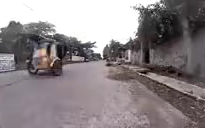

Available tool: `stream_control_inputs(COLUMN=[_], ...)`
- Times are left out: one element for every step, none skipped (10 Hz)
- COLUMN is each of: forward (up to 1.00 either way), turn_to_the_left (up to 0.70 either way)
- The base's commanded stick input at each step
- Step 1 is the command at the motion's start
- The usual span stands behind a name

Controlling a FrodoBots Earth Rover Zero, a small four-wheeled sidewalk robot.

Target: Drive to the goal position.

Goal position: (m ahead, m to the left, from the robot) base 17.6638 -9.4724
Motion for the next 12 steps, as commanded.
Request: stream_control_inputs(forward=[0.7,0.7,0.7,0.7,0.7,0.7,0.7,0.7,0.7,0.7,0.7,0.7], turn_to_the_left=[0.0,0.0,0.0,0.0,0.0,0.0,0.0,0.0,0.0,0.0,0.0,0.0])
